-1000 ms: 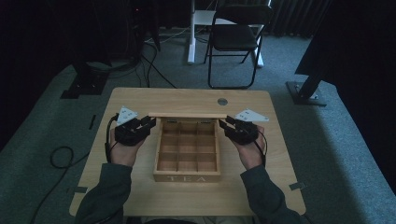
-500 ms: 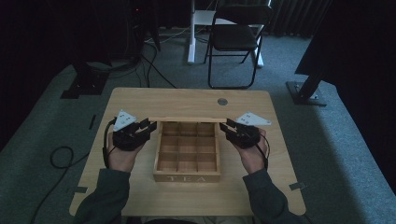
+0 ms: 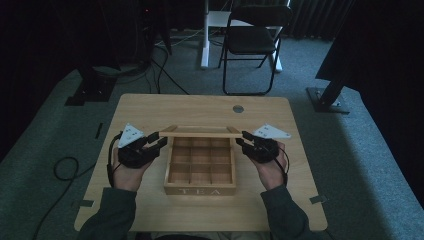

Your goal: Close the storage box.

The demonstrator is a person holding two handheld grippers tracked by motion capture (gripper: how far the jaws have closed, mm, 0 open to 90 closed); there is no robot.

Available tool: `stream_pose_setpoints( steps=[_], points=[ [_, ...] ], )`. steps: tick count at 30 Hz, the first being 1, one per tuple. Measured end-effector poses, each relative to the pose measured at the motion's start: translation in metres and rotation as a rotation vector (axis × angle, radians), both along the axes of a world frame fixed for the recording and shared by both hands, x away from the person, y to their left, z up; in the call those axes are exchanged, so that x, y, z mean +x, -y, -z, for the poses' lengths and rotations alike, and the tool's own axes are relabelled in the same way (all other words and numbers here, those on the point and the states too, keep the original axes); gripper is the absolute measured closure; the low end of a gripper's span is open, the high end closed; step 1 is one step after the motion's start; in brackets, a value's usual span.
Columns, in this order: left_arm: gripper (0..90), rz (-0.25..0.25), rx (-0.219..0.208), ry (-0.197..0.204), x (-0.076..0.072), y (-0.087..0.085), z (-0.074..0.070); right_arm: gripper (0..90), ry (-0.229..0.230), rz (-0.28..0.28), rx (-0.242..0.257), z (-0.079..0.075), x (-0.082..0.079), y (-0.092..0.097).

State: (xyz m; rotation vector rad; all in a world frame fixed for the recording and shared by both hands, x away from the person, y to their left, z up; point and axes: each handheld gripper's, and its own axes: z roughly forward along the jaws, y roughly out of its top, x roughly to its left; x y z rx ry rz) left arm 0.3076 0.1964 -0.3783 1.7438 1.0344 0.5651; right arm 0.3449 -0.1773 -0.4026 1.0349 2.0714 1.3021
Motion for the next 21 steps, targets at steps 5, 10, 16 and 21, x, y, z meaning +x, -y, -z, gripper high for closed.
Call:
stream_pose_setpoints(
  steps=[5,10,16,21],
  points=[
    [62.3,0.004,0.007,-0.003,-0.003,0.001,0.002,63.9,0.008,0.006,-0.005,0.001,-0.004,-0.002],
    [62.3,0.003,0.003,-0.008,-0.006,0.001,0.005,61.3,0.024,-0.001,-0.017,-0.002,-0.012,-0.005],
    [61.9,0.005,0.005,-0.013,-0.008,0.0,0.008,59.4,0.033,-0.002,-0.007,-0.004,-0.022,-0.006],
    [61.9,0.005,0.001,-0.019,-0.012,0.001,0.012,56.8,0.047,0.002,-0.01,-0.003,-0.029,-0.007]
  ],
)
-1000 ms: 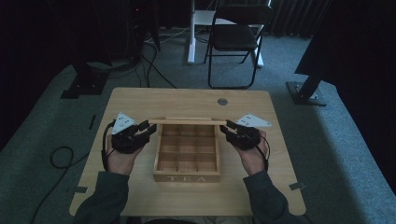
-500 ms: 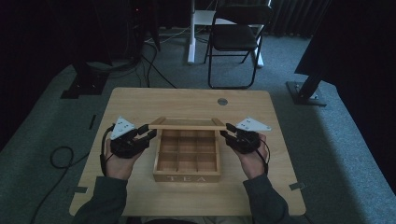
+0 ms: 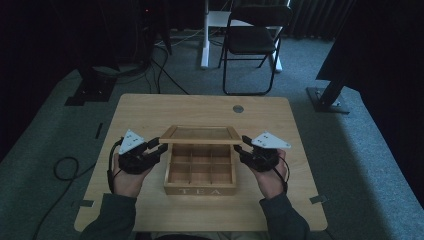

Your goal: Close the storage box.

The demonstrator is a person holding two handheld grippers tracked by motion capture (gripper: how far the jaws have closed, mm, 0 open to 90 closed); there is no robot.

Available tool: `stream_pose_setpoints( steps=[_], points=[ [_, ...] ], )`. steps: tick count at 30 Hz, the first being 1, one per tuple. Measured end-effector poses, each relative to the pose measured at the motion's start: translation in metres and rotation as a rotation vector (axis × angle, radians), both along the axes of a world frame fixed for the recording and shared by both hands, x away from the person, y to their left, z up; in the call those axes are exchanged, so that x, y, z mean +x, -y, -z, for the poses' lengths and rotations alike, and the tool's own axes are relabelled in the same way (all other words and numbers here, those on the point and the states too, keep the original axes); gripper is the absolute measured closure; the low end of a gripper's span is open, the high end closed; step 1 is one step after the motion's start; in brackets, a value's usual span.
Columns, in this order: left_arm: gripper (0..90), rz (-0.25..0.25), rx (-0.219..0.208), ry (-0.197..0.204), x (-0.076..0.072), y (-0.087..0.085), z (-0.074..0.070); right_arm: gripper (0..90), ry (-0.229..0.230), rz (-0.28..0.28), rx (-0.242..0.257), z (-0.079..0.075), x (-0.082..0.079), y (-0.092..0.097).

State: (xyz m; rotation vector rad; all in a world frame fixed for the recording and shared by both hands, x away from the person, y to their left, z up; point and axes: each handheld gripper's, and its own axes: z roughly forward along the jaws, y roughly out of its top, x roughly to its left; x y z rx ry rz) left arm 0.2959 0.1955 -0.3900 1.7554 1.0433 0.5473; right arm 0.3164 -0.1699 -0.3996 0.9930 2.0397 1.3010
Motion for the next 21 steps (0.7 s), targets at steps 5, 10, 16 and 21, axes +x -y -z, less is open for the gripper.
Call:
stream_pose_setpoints(
  steps=[5,10,16,21],
  points=[
    [61.9,-0.002,0.0,-0.005,-0.005,0.001,0.006,53.5,-0.013,-0.006,-0.003,0.002,-0.005,-0.002],
    [61.2,0.0,-0.006,-0.015,-0.007,0.0,0.011,51.5,-0.024,-0.011,-0.001,0.003,-0.008,-0.003],
    [60.9,-0.004,-0.01,-0.021,-0.011,0.0,0.017,50.8,-0.04,-0.013,-0.006,0.007,-0.012,-0.003],
    [59.3,-0.008,-0.009,-0.03,-0.012,0.0,0.021,50.8,-0.042,-0.014,-0.005,0.01,-0.014,-0.003]
  ],
)
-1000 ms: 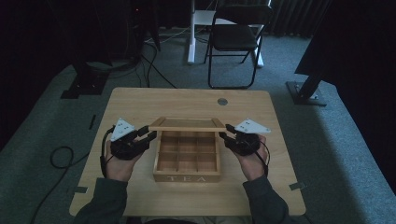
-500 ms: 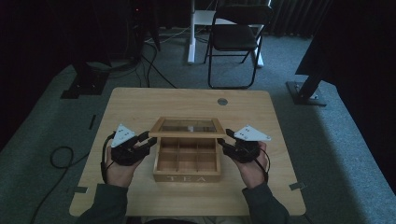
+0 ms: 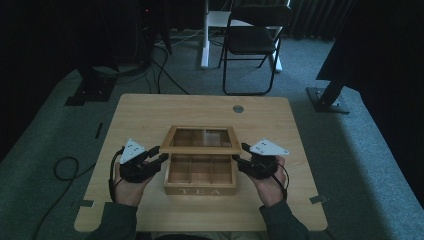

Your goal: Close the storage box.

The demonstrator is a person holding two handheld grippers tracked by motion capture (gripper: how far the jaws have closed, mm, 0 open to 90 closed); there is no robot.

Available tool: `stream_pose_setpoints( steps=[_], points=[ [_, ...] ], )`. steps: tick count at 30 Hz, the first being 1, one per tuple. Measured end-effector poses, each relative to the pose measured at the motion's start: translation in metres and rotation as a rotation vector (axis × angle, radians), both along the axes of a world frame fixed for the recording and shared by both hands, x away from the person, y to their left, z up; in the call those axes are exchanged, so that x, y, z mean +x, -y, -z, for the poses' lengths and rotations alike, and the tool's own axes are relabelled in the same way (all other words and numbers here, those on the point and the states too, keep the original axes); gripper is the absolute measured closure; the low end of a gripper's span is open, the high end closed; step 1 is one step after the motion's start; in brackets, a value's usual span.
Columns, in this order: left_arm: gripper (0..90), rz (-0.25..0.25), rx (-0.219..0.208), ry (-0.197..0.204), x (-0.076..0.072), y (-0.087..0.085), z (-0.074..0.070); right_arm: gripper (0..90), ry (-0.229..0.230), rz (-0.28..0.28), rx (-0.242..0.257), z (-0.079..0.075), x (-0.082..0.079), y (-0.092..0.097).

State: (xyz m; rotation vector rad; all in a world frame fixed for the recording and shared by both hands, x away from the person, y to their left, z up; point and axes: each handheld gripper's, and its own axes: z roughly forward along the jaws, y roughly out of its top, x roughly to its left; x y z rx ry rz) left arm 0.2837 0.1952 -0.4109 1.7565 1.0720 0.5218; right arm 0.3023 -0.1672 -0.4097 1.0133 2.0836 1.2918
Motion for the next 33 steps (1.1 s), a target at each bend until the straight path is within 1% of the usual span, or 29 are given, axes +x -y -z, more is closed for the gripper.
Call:
stream_pose_setpoints(
  steps=[1,13,28,33],
  points=[
    [58.4,0.0,0.002,0.0,0.0,0.0,0.001,50.9,0.008,-0.001,0.002,0.003,-0.002,0.0],
    [56.2,-0.005,0.002,-0.01,-0.004,0.001,0.008,50.8,0.005,-0.007,0.002,0.01,-0.006,0.0],
    [54.7,-0.004,0.007,-0.025,-0.009,0.0,0.016,50.3,-0.009,-0.01,-0.011,0.018,-0.01,-0.001],
    [54.7,-0.007,0.008,-0.028,-0.011,0.001,0.019,50.3,-0.016,-0.008,-0.009,0.021,-0.012,-0.001]
  ],
)
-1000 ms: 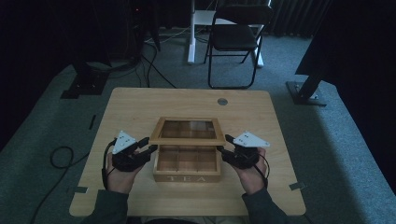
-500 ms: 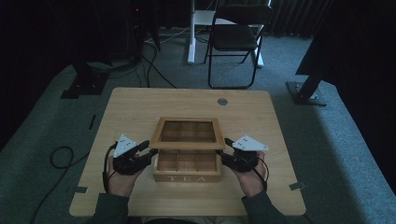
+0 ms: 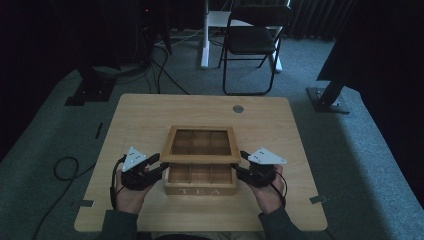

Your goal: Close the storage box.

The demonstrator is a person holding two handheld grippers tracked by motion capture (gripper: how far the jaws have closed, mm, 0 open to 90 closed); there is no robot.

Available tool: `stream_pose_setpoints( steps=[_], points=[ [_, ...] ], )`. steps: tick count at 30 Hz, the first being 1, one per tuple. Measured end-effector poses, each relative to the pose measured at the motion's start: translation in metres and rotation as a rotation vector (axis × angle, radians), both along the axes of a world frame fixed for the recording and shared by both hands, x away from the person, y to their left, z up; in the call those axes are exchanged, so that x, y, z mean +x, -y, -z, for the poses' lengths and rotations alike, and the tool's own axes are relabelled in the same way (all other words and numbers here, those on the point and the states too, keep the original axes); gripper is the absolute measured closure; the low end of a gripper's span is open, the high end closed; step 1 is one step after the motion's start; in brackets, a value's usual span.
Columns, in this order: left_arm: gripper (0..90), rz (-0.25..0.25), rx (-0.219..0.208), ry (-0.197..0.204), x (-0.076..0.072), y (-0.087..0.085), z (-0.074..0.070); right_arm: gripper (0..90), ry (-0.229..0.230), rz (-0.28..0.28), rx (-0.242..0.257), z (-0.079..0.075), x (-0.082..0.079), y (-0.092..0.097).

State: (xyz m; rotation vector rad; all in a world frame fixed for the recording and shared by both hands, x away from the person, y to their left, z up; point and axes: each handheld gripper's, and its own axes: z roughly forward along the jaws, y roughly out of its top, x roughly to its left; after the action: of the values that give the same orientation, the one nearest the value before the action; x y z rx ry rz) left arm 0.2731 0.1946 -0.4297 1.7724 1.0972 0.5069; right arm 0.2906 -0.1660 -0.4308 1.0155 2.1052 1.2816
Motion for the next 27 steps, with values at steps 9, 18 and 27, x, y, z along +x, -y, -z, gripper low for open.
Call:
stream_pose_setpoints(
  steps=[9,18,27],
  points=[
    [54.1,-0.001,0.004,-0.008,-0.003,0.0,0.005,49.7,-0.017,-0.001,0.008,0.006,-0.004,0.001],
    [53.1,0.003,0.011,-0.026,-0.006,0.0,0.013,49.7,-0.034,-0.004,0.007,0.014,-0.006,0.0],
    [51.9,0.003,0.02,-0.04,-0.008,-0.001,0.021,49.6,-0.049,-0.014,-0.006,0.021,-0.008,-0.002]
  ],
)
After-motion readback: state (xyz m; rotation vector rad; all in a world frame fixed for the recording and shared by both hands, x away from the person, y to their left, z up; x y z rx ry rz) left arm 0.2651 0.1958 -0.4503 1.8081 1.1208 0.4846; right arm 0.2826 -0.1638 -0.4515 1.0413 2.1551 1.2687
